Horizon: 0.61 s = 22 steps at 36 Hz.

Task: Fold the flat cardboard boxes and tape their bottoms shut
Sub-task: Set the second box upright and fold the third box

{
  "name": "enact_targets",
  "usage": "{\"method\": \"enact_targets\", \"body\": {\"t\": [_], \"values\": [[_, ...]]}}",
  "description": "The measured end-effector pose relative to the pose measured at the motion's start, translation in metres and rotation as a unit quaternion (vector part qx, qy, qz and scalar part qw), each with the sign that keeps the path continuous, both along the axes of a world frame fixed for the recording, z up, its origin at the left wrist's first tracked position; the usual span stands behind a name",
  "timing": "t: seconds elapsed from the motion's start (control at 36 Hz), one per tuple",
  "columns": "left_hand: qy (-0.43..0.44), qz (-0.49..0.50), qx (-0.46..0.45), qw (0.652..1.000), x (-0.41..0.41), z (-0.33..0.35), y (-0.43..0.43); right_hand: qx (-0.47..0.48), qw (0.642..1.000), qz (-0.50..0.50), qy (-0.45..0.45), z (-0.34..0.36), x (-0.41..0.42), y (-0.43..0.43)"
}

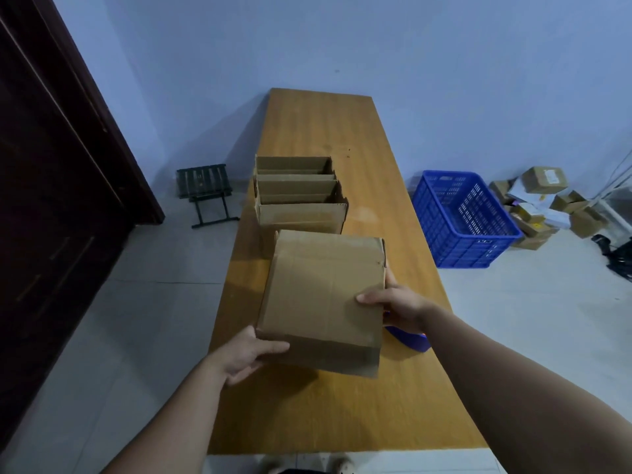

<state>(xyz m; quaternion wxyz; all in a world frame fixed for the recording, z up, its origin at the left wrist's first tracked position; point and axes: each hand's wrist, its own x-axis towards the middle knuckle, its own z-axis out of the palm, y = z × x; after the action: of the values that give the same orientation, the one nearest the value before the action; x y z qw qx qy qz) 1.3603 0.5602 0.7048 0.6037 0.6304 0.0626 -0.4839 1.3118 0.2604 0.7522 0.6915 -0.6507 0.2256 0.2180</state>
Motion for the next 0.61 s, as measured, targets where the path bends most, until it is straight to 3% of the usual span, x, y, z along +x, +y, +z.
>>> {"method": "enact_targets", "body": {"t": [0.17,0.39,0.53,0.61], "values": [[-0.003,-0.016,0.040,0.999,-0.003,-0.022,-0.003,-0.007,1.000,0.019,0.004,-0.007,-0.003,-0.001],[-0.116,-0.042,0.161,0.979,-0.003,-0.033,-0.002,-0.063,0.995,0.072,0.038,-0.016,0.004,0.004],[-0.028,0.088,0.047,0.995,-0.004,-0.038,0.000,-0.102,0.988,0.096,0.062,-0.029,-0.001,0.009],[0.055,0.196,-0.017,0.979,-0.005,-0.036,0.001,-0.112,0.987,0.092,0.065,-0.034,-0.005,0.013]]}}
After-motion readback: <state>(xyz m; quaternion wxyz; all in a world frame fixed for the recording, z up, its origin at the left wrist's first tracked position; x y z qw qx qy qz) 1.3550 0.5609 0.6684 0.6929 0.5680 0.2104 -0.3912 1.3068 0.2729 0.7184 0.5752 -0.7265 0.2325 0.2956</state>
